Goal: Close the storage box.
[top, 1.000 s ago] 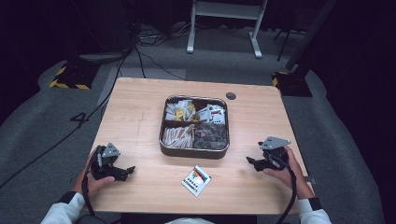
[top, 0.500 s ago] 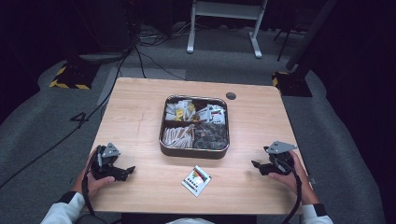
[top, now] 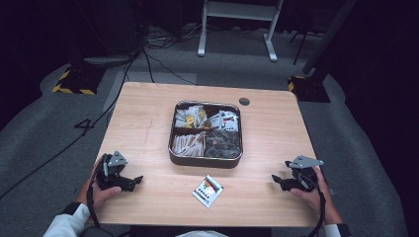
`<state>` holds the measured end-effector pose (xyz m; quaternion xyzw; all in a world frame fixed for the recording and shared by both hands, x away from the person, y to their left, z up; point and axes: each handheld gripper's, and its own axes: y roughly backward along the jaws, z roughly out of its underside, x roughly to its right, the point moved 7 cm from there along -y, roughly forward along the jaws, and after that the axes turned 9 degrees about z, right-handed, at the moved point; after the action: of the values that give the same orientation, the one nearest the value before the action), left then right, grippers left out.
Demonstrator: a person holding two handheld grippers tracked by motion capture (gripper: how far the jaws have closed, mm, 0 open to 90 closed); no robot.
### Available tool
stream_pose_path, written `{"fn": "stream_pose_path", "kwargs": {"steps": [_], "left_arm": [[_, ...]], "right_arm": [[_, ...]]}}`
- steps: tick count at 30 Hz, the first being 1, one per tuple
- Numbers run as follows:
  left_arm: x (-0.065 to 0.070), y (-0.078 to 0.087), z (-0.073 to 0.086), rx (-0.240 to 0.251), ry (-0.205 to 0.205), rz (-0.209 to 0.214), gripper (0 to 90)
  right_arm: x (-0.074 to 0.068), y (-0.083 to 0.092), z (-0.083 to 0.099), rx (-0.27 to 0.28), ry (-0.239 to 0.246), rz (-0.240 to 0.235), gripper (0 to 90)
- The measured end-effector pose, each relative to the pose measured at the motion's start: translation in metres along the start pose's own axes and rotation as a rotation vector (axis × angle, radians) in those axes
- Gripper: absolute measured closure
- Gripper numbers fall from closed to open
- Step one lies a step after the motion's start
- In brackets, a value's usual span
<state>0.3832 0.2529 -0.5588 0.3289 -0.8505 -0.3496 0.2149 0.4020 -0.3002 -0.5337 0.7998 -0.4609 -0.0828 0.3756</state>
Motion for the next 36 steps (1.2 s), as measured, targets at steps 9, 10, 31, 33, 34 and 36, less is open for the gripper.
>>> {"fn": "stream_pose_path", "kwargs": {"steps": [9,10,31,33,34,36], "left_arm": [[0.000,0.000,0.000,0.001,0.001,0.000,0.0],[0.000,0.000,0.000,0.001,0.004,0.001,0.0],[0.000,0.000,-0.001,-0.001,-0.002,0.000,0.0],[0.000,0.000,-0.001,-0.001,-0.002,0.000,0.0],[0.000,0.000,-0.001,-0.001,-0.003,0.001,0.0],[0.000,0.000,-0.001,-0.001,-0.004,0.001,0.0]], "right_arm": [[0.010,0.001,0.027,0.010,-0.129,0.024,19.0],[0.012,0.003,0.030,0.010,-0.142,0.034,18.5],[0.017,0.001,0.031,0.003,-0.185,0.048,16.9],[0.017,0.001,0.031,0.003,-0.185,0.048,16.9],[0.017,0.000,0.031,0.003,-0.185,0.049,16.9],[0.017,0.000,0.031,0.004,-0.185,0.049,16.9]]}}
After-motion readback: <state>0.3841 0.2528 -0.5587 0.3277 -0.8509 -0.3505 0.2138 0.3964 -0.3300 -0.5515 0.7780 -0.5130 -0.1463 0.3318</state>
